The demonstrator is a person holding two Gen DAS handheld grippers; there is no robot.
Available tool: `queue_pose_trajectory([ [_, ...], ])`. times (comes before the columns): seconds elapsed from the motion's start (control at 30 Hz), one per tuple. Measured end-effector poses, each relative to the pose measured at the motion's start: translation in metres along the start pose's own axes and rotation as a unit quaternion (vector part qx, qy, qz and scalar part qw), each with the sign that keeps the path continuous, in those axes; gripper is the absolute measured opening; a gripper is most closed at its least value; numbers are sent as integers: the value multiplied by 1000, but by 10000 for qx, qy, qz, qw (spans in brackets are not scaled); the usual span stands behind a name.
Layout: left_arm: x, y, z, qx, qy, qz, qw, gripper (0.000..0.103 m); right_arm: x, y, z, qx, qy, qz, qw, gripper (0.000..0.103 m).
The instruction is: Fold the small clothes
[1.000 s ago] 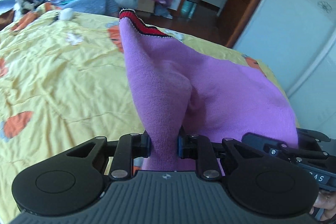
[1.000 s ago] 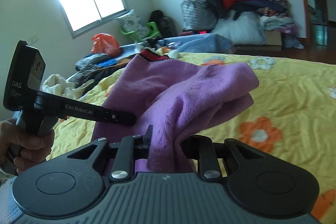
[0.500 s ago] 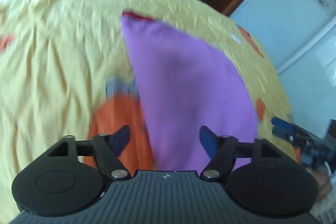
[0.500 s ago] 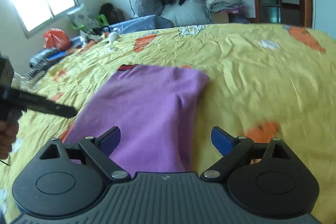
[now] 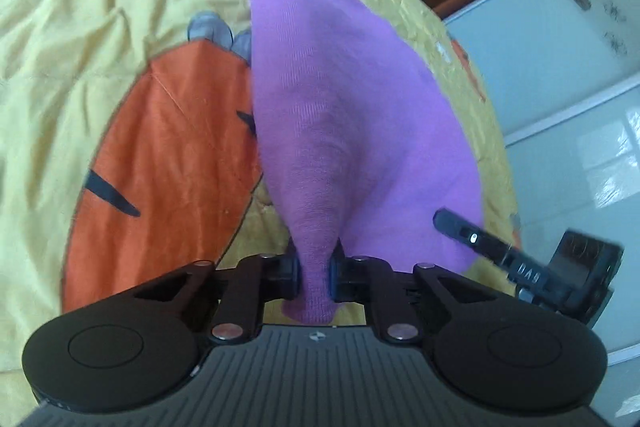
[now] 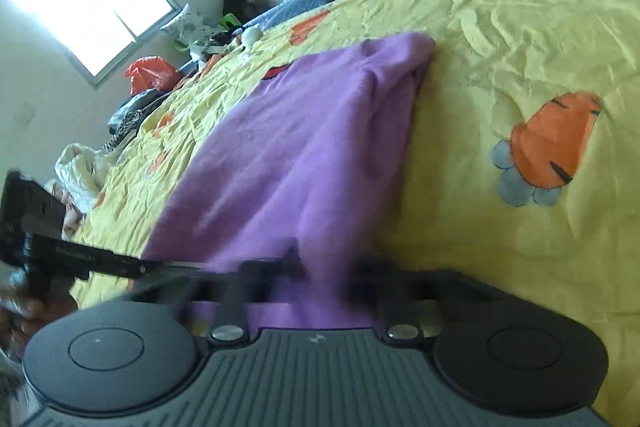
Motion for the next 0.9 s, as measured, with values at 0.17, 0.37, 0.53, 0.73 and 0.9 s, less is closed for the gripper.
queue_pose_trajectory([
  [0.17,-24,-7,4,223,-182,176,9994,15,-31,29,-10,-228,-362,25,9991,10],
  [0.37,-25,2,-27,281,-51,450,9986,39,-25,16,-32,-19,-208,-728,9971,47],
  [0.53,-55,-11,-57,603,-720,627,9936,77,-78,39,-57,-569,-925,-862,9903,69],
  [0.73,-35,-45,-50,1331,-1133,1212,9771,76,-57,75,-36,-1729,-969,-1113,9738,28],
  [0.9,-11,-46,-63,1604,-1067,1844,9638,75,-2,65,-35,-2080,-30,-1994,9576,27],
])
Point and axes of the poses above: each gripper's, at about its wrist camera, not at the fingertips, and x roughly the way its jaws point, y to its left, z to its top, the point moved 2 cm from there along x, roughly the way its jaws point, and after that the axes turned 3 degrees about -x, right-handed, at the moved point
